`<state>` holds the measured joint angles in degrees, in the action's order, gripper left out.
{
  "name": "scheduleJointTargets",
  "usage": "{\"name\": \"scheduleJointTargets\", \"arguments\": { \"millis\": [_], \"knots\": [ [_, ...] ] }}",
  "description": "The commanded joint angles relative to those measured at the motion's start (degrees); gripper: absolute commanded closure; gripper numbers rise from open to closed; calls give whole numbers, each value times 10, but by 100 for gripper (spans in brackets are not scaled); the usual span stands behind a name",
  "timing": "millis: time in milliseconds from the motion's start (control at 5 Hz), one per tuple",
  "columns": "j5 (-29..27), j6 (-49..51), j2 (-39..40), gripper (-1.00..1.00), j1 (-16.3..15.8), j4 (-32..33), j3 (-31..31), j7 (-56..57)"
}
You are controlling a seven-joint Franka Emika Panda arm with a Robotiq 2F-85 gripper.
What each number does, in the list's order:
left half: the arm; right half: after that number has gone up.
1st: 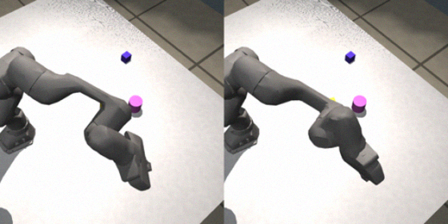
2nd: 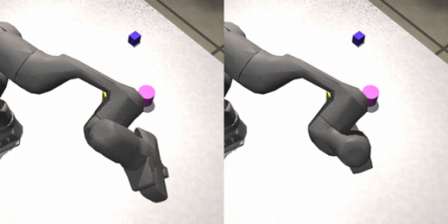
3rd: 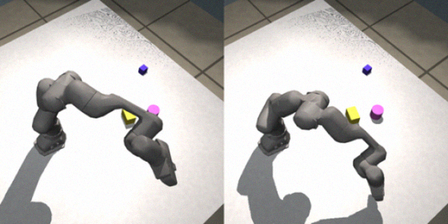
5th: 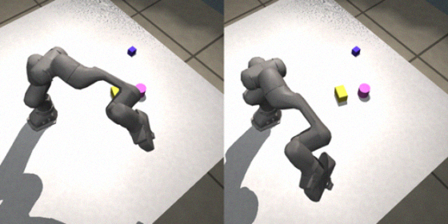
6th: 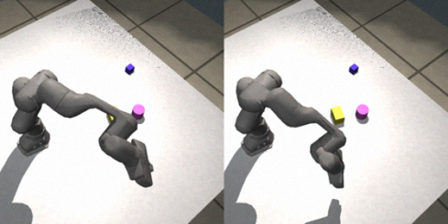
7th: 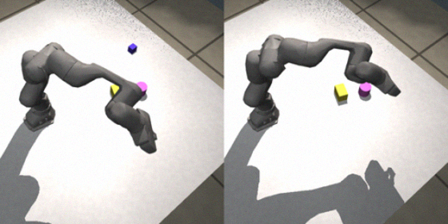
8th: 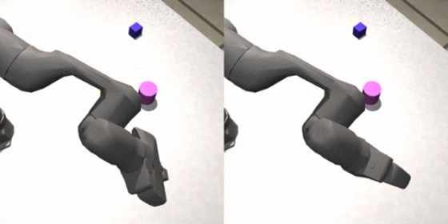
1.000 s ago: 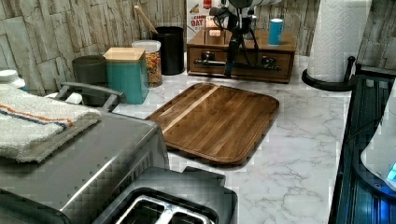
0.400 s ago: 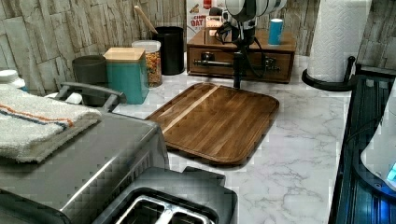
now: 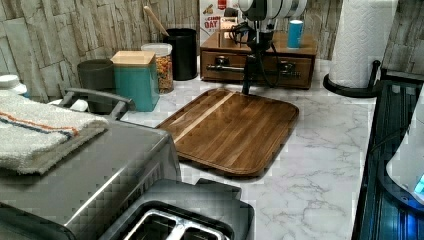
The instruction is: Open the drawer.
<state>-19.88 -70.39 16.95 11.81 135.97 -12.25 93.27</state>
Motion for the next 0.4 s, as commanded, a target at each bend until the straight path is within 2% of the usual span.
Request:
{"name": "scheduleJointTargets", "arguments": {
  "millis": [200, 400],
  "knots": [
    [-34, 20, -47, -100, -41, 115, 91, 56],
    [-63, -29, -89, -100, -60, 169, 121, 51]
  ]
}}
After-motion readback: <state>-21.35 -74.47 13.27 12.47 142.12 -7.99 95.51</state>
